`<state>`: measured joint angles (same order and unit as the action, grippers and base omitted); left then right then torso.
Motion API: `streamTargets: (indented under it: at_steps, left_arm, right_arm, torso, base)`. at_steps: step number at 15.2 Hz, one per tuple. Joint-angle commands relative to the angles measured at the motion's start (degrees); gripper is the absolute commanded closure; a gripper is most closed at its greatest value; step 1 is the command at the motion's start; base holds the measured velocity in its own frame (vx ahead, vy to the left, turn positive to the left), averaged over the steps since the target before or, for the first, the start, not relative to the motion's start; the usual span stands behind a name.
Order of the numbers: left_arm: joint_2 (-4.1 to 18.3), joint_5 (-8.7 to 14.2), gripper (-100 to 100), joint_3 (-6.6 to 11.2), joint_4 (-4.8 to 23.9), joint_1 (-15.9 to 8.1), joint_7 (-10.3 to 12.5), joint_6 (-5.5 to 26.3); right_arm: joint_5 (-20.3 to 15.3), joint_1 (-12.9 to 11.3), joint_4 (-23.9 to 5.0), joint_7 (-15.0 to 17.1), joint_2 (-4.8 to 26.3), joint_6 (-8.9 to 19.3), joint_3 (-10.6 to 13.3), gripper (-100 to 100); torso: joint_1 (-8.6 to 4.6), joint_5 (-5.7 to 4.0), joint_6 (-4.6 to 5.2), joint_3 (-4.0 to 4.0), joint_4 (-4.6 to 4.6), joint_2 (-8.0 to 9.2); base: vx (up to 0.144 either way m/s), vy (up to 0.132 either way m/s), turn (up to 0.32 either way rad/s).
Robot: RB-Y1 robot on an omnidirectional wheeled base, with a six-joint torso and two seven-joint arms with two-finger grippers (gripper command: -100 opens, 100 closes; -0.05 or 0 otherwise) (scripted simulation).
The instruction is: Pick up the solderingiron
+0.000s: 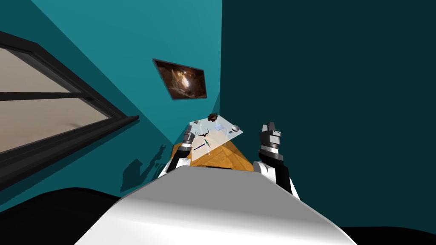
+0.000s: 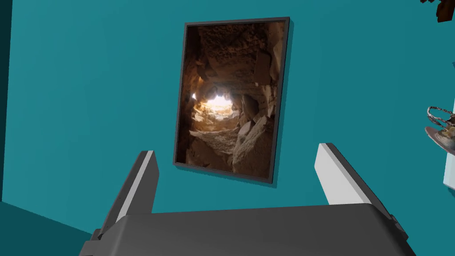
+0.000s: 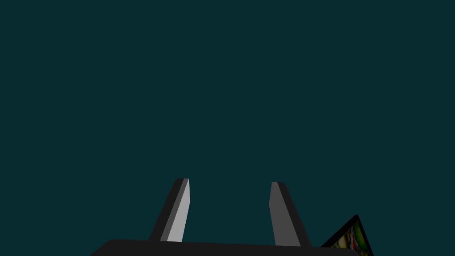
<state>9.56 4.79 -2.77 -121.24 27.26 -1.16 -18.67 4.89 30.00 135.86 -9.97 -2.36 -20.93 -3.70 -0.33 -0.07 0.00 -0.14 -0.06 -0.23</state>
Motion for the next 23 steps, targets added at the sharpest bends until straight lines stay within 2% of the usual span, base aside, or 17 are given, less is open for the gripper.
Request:
streamTargets:
  at_steps: [1,2,5,6,7,10,11,13,14,15,16,17,18,19,21,22,23]
  left_arm:
    - [1.2,-0.5,-100,0.34,2.3,-1.0,-0.9,2.3]
    - [1.2,-0.5,-100,0.34,2.3,-1.0,-0.9,2.3]
    - [2.6,-1.5,-100,0.65,5.7,-2.4,-2.5,5.8]
    - [2.6,-1.5,-100,0.65,5.7,-2.4,-2.5,5.8]
    - [3.3,-2.0,-100,0.81,7.6,-3.1,-3.3,7.6]
    - [3.9,-2.5,-100,0.98,9.5,-3.9,-4.1,9.5]
    - [4.5,-3.0,-100,1.15,11.2,-4.8,-5.0,11.5]
    - [4.5,-3.0,-100,1.15,11.5,-4.8,-5.0,11.5]
    - [5.1,-3.6,-100,1.33,13.4,-5.6,-5.9,13.5]
    - [5.1,-3.6,-100,1.33,13.5,-5.6,-5.9,13.5]
    - [5.7,-4.2,-100,1.51,15.6,-6.5,-6.8,15.4]
    - [5.7,-4.2,-100,1.51,15.6,-6.5,-6.8,15.6]
    - [6.3,-4.7,-100,1.70,17.7,-7.3,-7.7,17.2]
    - [6.3,-4.7,-100,1.70,17.7,-7.3,-7.7,17.7]
    - [6.8,-5.3,-100,1.88,19.9,-8.2,-8.7,19.8]
    - [7.4,-5.9,-100,2.07,21.4,-9.1,-9.6,21.9]
    - [7.4,-5.9,-100,2.07,21.9,-9.1,-9.6,21.9]
  right_arm:
    - [0.0,0.0,0.0,0.0,0.0,0.0,0.0,0]
    - [0.0,0.0,0.0,0.0,0.0,0.0,0.0,0]
    - [0.0,0.0,0.0,0.0,0.0,0.0,0.0,0]
    - [0.0,0.0,0.0,0.0,0.0,0.0,0.0,0]
    - [0.0,0.0,0.0,0.0,0.0,0.0,0.0,0]
    - [0.0,0.0,0.0,0.0,0.0,0.0,0.0,0]
    - [0.0,0.0,0.0,0.0,0.0,0.0,0.0,0]
    - [0.0,0.0,0.0,0.0,0.0,0.0,0.0,0]
    - [0.0,0.0,0.0,0.0,0.0,0.0,0.0,0]
    - [0.0,0.0,0.0,0.0,0.0,0.0,0.0,0]
    - [0.0,0.0,0.0,0.0,0.0,0.0,0.0,0]
    - [0.0,0.0,0.0,0.0,0.0,0.0,0.0,0]
    - [0.0,0.0,0.0,0.0,0.0,0.0,0.0,0]
    - [0.0,0.0,0.0,0.0,0.0,0.0,0.0,0]
    - [0.0,0.0,0.0,0.0,0.0,0.0,0.0,0]
    - [0.0,0.0,0.0,0.0,0.0,0.0,0.0,0]
    - [0.0,0.0,0.0,0.0,0.0,0.0,0.0,0]
  torso:
    - [0.00,0.00,0.00,0.00,0.00,0.00]
    - [-0.02,0.00,0.00,0.00,0.00,0.00]
    - [0.00,0.00,0.00,0.01,0.00,0.01]
    - [0.01,0.00,0.00,0.00,0.00,-0.01]
    - [0.02,0.00,0.00,-0.01,0.00,-0.01]
    - [0.00,0.00,0.00,-0.01,0.00,-0.03]
    - [-0.01,-0.01,0.00,-0.01,0.00,-0.03]
    - [-0.04,-0.01,0.01,-0.02,0.00,-0.04]
    - [0.01,-0.01,0.00,-0.01,0.00,-0.01]
    - [0.03,0.00,0.00,0.00,0.00,0.00]
    - [0.04,0.01,0.00,0.00,0.00,0.00]
    - [0.00,0.00,0.00,-0.01,0.00,-0.01]
    - [-0.02,-0.01,0.00,0.00,0.00,-0.01]
    - [-0.05,-0.01,0.00,-0.02,0.00,-0.03]
    - [-0.07,-0.02,0.00,-0.05,-0.02,-0.10]
    - [-0.07,-0.02,0.00,-0.04,-0.02,-0.07]
    - [-0.10,-0.02,-0.01,-0.03,-0.01,-0.05]
  base:
    - [0.048,-0.083,0.011]
    - [0.046,-0.083,0.010]
    - [0.046,-0.075,0.011]
    - [0.051,-0.073,0.006]
    - [0.051,-0.082,0.009]
    - [0.051,-0.078,0.013]
    - [0.053,-0.091,0.011]
    - [0.049,-0.077,0.012]
    - [0.042,-0.068,0.004]
    - [0.046,-0.070,0.011]
    - [0.048,-0.084,0.013]
    - [0.047,-0.084,0.014]
    - [0.059,-0.094,0.011]
    - [0.070,-0.090,0.012]
    - [0.066,-0.097,0.015]
    - [0.054,-0.106,0.007]
    - [0.058,-0.095,0.017]
